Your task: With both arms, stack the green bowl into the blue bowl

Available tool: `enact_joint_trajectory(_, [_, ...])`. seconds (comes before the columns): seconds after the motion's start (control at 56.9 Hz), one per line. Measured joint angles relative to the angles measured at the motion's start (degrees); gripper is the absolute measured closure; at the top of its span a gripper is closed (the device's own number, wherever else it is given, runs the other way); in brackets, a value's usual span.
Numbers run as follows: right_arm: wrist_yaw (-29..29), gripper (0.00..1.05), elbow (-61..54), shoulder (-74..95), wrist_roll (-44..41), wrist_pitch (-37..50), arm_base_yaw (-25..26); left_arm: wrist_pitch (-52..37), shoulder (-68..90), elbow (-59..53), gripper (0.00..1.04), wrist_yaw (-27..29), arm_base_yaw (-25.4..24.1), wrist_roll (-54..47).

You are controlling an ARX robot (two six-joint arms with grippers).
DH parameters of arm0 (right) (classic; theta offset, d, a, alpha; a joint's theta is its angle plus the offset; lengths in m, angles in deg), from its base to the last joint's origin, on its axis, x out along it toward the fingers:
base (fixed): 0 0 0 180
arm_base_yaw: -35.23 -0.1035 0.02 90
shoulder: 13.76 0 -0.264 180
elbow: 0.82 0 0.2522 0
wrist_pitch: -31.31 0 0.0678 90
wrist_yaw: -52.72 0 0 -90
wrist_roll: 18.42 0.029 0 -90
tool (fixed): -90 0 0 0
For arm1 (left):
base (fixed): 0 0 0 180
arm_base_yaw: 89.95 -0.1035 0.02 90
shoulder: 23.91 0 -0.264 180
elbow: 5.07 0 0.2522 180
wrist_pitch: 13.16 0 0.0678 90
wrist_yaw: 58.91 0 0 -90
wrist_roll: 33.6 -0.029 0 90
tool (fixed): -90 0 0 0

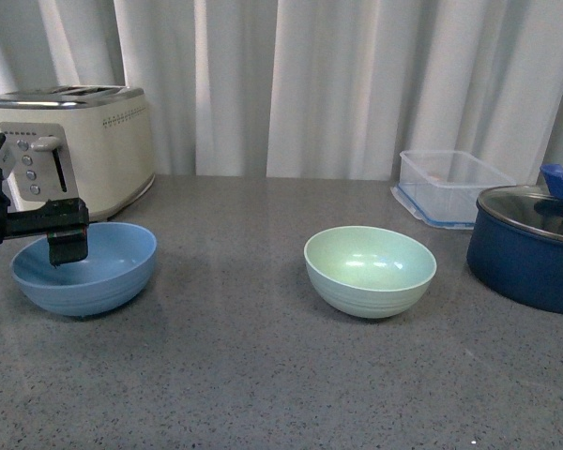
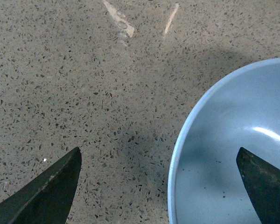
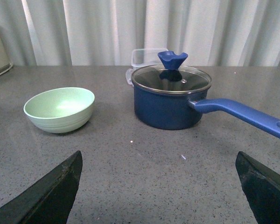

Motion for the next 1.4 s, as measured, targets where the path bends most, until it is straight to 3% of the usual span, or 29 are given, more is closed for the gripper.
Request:
enact_joint_trajectory(0.07, [0.0,0.1,0.0,0.0,0.0,0.0,0.0,0.11,0.7,0.35,0.1,0.31,0.2,0.15])
enact_joint_trajectory(0.632, [0.0,0.1,0.0,0.0,0.0,0.0,0.0,0.02,0.92,0.66,1.0,-0.28,1.01,3.5])
enact_joint_trajectory(1.405, [0.0,0.1,0.0,0.0,0.0,0.0,0.0,3.3,-2.51,5.6,1.01,-1.09,11.67,9.55])
